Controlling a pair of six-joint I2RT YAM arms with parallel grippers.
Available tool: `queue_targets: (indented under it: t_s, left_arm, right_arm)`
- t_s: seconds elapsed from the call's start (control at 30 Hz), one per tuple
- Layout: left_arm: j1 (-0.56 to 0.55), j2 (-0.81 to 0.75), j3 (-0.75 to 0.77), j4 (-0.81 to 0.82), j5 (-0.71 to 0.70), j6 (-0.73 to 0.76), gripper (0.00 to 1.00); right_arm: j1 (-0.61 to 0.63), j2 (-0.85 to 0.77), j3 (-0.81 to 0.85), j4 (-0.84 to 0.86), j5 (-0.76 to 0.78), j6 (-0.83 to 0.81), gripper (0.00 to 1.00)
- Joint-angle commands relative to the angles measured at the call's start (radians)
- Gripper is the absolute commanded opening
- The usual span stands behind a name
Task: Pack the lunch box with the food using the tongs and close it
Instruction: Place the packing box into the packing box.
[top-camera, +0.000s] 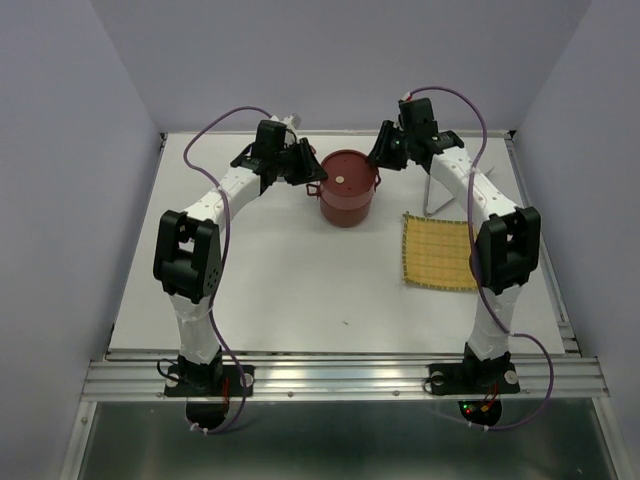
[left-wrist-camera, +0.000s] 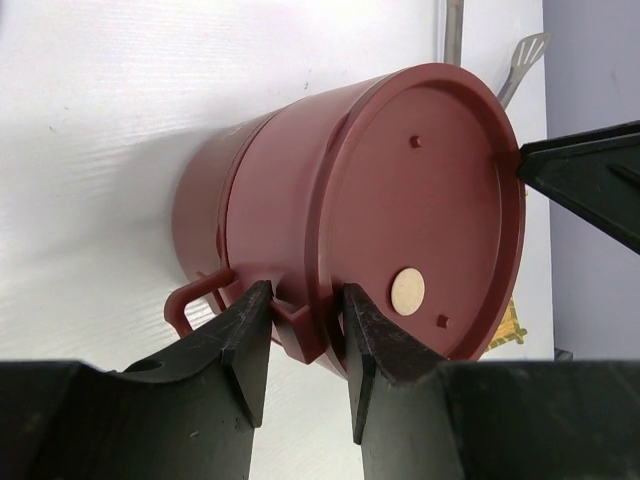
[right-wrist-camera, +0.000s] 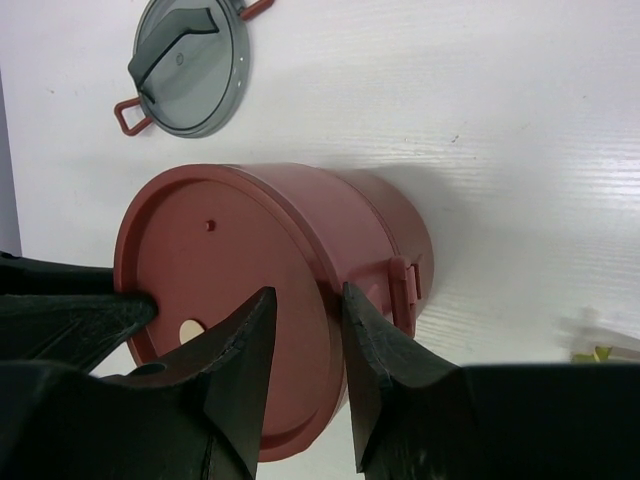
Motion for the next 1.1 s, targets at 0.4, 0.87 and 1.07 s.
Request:
queue_targets:
  t_s: [0.4, 0.87, 1.07]
  left_arm:
    - [-0.035, 0.040, -0.078, -0.103, -0.033, 0.074, 0.06]
    - [-0.034, 0.068, -0.187, -0.047, -0.034, 0.055, 0.05]
    - [-0.034, 0.052, -0.214, -0.042, -0.057, 0.051, 0.05]
  right_arm:
    - [0.023, -0.059, -0.168, 0.036, -0.052, 0.038, 0.38]
    - [0.023, -0.030, -0.245, 0.036, -0.026, 0.044, 0.38]
    - [0.023, -0.010, -0.299, 0.039, 0.007, 0.038, 0.38]
